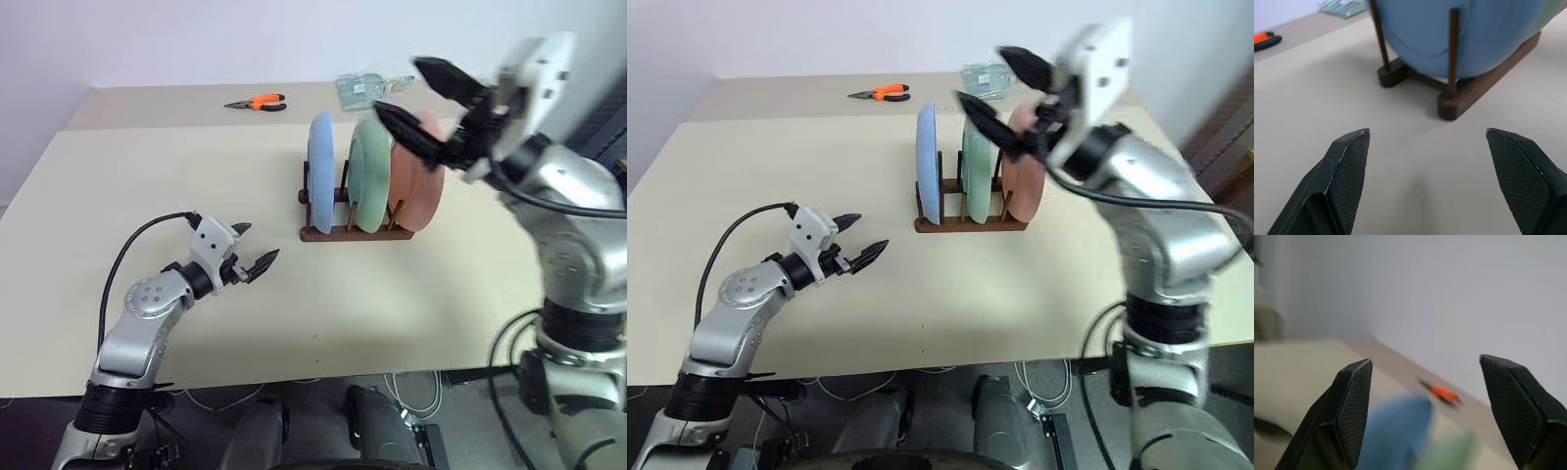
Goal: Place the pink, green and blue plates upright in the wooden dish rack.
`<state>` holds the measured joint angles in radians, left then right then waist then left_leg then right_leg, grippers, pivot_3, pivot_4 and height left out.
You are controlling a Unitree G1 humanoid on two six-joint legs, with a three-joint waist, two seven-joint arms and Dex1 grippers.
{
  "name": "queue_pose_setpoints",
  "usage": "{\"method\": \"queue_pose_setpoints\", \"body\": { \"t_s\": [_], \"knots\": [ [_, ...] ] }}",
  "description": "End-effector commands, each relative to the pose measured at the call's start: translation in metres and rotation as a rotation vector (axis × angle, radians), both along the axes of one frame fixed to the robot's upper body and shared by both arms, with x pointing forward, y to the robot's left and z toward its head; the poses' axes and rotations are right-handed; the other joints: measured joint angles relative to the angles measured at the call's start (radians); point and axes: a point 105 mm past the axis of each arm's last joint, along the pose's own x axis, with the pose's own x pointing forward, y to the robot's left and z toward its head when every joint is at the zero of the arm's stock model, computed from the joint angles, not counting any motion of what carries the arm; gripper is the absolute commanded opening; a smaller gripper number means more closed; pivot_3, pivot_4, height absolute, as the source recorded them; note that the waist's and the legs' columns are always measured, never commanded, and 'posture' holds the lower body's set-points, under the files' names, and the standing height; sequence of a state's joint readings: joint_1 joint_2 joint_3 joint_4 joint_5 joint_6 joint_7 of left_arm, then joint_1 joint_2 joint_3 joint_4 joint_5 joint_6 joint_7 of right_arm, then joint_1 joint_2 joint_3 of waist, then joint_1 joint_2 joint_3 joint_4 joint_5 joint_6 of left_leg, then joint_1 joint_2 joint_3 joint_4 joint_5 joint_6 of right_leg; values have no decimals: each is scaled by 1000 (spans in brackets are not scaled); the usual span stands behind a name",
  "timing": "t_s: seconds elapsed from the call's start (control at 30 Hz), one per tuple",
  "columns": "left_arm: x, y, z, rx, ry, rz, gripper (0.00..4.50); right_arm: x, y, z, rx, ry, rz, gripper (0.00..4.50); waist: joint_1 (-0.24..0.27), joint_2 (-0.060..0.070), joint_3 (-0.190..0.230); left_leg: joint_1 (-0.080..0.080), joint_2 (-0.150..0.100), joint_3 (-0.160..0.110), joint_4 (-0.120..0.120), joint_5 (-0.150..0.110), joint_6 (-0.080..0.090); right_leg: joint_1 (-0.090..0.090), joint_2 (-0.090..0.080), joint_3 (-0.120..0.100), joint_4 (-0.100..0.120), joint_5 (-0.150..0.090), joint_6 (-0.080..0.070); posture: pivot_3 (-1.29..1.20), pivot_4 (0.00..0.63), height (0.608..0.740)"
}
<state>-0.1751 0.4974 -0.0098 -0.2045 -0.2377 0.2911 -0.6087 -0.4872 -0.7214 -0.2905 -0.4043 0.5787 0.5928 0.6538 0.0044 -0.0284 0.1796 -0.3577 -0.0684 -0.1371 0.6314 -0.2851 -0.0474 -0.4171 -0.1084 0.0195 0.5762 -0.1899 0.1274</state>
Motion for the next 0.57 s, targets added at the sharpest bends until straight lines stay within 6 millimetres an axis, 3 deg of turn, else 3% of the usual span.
{"method": "queue_pose_setpoints", "body": {
  "t_s": [0.03,0.17,0.33,0.57],
  "knots": [
    [1,15,-1,32,-21,28,3910,-17,-54,-38,-38,171,-66,3547,8,0,0,1,0,0,0,-1,2,1,0,0,0,-1,1,0,150,740],
    [1,27,-7,59,-6,45,3910,-14,-76,-80,-96,267,-145,3547,-14,7,1,2,1,7,1,-2,3,1,-1,4,1,-2,0,0,150,740],
    [-4,35,-11,81,4,57,3910,0,-90,-116,-147,314,-212,3547,-18,6,1,4,6,9,2,-2,2,7,-1,1,0,-4,1,0,150,740],
    [-10,35,-10,73,-5,91,3910,13,-86,-128,-141,310,-199,3547,-14,6,1,2,6,10,2,-2,2,0,0,2,1,1,0,0,150,740]
  ]
}}
